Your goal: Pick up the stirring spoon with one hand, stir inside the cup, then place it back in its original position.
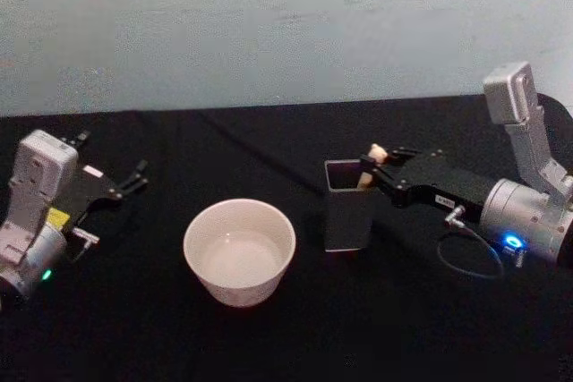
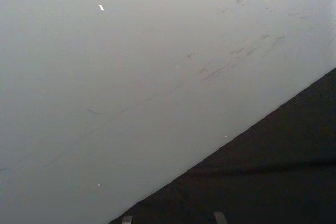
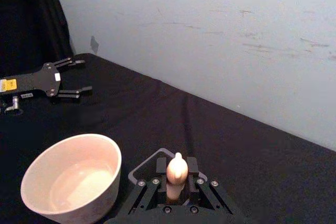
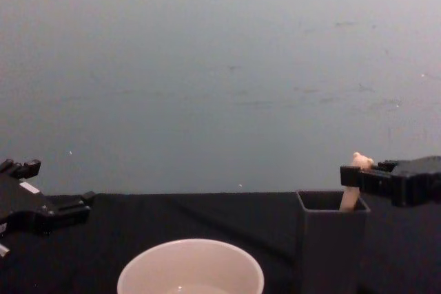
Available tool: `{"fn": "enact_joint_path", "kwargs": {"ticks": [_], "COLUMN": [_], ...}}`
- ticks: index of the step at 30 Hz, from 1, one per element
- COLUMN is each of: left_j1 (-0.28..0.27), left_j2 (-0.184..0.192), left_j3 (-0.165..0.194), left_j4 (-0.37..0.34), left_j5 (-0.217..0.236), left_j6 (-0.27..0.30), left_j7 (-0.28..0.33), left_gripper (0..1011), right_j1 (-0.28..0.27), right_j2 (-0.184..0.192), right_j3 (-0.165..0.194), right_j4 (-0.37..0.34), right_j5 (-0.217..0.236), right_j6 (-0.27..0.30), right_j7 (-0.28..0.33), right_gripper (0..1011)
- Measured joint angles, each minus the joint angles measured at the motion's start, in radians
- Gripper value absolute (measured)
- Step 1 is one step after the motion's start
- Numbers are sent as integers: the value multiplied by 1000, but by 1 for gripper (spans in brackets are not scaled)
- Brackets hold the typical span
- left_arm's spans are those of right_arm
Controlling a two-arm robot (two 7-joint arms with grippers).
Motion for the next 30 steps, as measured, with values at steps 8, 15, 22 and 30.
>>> {"fn": "enact_joint_path", "kwargs": {"ticks": [8,15,22,30], "left_j1": [0,0,0,0], "left_j2": [0,0,0,0], "left_j3": [0,0,0,0], "left_j4": [0,0,0,0], "left_j5": [0,0,0,0], "left_j6": [0,0,0,0], "left_j7": [0,0,0,0], "left_gripper": [1001,1001,1002,1001], "right_j1": [0,0,0,-4], "right_j2": [0,0,0,-2], "right_j3": [0,0,0,5], "right_j4": [0,0,0,0], "right_j5": [1,1,1,1], "right_j6": [0,0,0,-6], "right_j7": [0,0,0,-1], "right_gripper": [418,653,861,1002]}}
